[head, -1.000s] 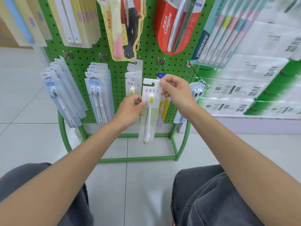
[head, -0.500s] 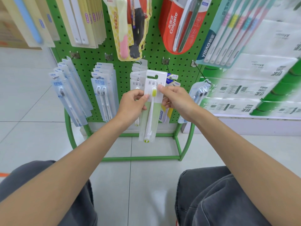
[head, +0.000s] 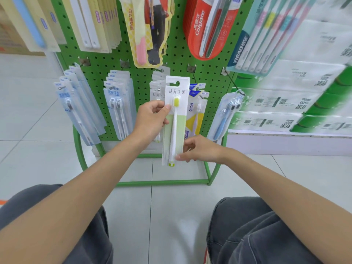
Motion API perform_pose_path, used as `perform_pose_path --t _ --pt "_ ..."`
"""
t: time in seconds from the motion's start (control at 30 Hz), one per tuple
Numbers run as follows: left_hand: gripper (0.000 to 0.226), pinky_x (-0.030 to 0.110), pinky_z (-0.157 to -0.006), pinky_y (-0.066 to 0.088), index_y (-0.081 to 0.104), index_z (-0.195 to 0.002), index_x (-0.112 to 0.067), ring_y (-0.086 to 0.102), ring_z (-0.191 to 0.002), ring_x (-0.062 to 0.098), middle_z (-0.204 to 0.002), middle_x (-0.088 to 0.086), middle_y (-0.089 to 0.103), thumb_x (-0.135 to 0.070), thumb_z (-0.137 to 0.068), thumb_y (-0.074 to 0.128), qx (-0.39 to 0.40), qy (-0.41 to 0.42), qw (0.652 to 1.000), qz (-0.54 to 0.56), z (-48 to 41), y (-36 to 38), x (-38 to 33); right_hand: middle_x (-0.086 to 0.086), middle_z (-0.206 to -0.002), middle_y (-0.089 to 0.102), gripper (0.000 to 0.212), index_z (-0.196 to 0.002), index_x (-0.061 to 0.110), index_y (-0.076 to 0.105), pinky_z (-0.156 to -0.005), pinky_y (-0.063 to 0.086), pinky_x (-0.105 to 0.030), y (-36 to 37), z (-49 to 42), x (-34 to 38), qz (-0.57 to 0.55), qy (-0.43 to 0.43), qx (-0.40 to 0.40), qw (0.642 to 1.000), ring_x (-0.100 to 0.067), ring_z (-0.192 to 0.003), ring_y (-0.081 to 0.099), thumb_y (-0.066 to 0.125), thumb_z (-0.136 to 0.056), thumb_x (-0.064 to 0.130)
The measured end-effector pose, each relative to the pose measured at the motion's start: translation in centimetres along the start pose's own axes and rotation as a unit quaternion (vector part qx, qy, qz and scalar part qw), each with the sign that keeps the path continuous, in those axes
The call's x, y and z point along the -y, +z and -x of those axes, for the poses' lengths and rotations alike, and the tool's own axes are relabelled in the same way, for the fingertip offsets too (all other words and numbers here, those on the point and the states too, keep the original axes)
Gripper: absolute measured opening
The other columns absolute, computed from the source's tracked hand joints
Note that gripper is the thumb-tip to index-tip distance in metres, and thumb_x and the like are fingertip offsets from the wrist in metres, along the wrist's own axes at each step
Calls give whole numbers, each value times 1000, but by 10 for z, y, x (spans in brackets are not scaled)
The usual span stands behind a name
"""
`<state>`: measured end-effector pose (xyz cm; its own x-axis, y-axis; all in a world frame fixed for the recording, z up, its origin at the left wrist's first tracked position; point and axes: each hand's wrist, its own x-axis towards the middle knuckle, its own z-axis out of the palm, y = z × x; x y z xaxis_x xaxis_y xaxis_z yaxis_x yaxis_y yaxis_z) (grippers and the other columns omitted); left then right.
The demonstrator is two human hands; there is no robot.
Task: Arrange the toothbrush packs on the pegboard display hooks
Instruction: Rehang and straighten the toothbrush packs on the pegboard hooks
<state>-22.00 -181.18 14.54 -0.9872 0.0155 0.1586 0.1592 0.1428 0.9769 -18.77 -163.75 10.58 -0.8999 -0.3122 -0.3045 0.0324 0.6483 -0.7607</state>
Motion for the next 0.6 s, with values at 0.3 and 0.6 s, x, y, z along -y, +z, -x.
perform_pose_path --t 0.3,0.6 --pt "14 19 -64 46 55 -114 -19 57 -59 5 -85 -6 61 -24 -102 49 26 -7 1000 2 3 2 -4 -6 -82 69 37 -103 -5 60 -66 54 -46 14 0 -2 51 -22 -43 998 -14 -58 58 77 -82 20" --pt "52 25 -72 49 44 -119 -36 59 -78 3 -106 -14 58 -52 -80 73 90 28 993 -74 15 -1 -9 4 -73 51 27 -96 24 44 -57 42 -24 24 8 17 104 -65 -44 992 -8 -61 48 66 -82 14"
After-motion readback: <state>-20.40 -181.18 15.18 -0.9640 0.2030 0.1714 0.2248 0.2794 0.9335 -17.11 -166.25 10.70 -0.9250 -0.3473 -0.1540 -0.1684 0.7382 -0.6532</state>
